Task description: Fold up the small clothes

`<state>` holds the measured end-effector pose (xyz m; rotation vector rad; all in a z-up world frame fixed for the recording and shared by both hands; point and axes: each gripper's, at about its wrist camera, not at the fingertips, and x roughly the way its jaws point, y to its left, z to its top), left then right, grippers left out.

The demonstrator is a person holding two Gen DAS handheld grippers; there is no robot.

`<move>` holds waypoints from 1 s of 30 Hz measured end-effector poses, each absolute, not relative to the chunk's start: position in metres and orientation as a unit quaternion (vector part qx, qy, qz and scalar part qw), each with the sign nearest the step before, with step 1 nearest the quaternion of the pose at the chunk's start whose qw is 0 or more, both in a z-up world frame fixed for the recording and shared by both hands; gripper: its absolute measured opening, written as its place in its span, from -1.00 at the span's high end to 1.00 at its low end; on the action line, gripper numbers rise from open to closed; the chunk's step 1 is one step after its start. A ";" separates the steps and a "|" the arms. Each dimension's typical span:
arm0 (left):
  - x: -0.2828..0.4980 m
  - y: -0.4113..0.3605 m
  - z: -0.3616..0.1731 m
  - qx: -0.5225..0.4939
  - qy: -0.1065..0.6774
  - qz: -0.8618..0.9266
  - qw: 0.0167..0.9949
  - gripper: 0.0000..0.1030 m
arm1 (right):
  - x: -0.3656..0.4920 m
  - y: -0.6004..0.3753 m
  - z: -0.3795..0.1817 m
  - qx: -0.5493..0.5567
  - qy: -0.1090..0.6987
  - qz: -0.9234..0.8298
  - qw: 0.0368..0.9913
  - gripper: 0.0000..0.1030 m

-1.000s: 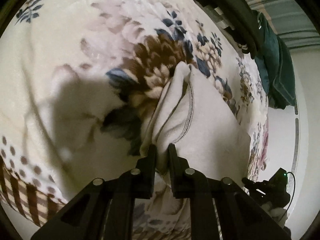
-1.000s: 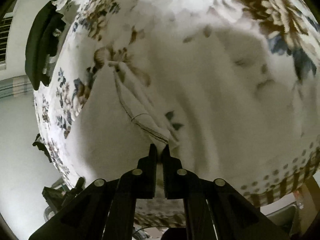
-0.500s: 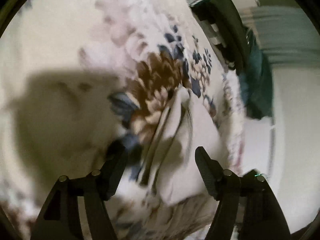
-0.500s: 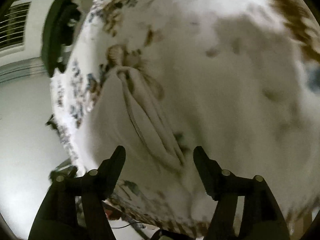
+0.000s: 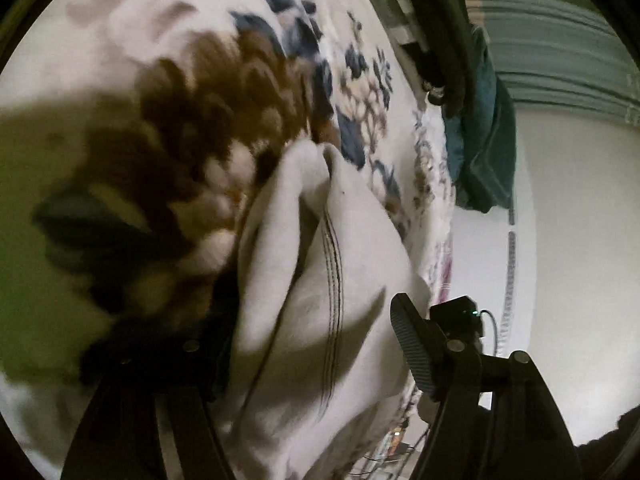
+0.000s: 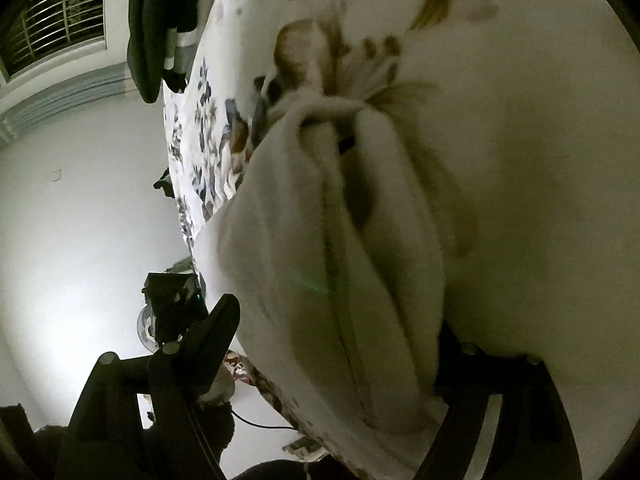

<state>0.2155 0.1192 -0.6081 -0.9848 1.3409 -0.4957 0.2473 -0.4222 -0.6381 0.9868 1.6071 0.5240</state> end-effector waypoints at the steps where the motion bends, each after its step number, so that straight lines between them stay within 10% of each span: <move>1: 0.216 0.119 -0.608 -0.432 0.587 -0.211 0.651 -0.29 | 0.247 -0.421 -0.637 0.420 0.679 0.221 0.560 -0.60; 3: 0.216 0.115 -0.601 -0.416 0.583 -0.204 0.667 -0.13 | 0.245 -0.417 -0.632 0.415 0.676 0.218 0.568 -0.12; 5: 0.217 0.107 -0.586 -0.370 0.585 -0.203 0.693 0.65 | 0.242 -0.415 -0.627 0.405 0.678 0.204 0.579 0.39; 7: 0.217 0.107 -0.575 -0.351 0.581 -0.201 0.706 0.69 | 0.240 -0.418 -0.621 0.413 0.672 0.197 0.583 0.50; 19: 0.270 0.129 -0.477 -0.339 0.556 -0.212 0.729 0.71 | 0.281 -0.388 -0.503 0.388 0.649 0.182 0.629 0.61; 30: 0.468 0.121 -0.391 -0.300 0.493 -0.223 0.785 0.71 | 0.503 -0.357 -0.397 0.348 0.581 0.201 0.708 0.62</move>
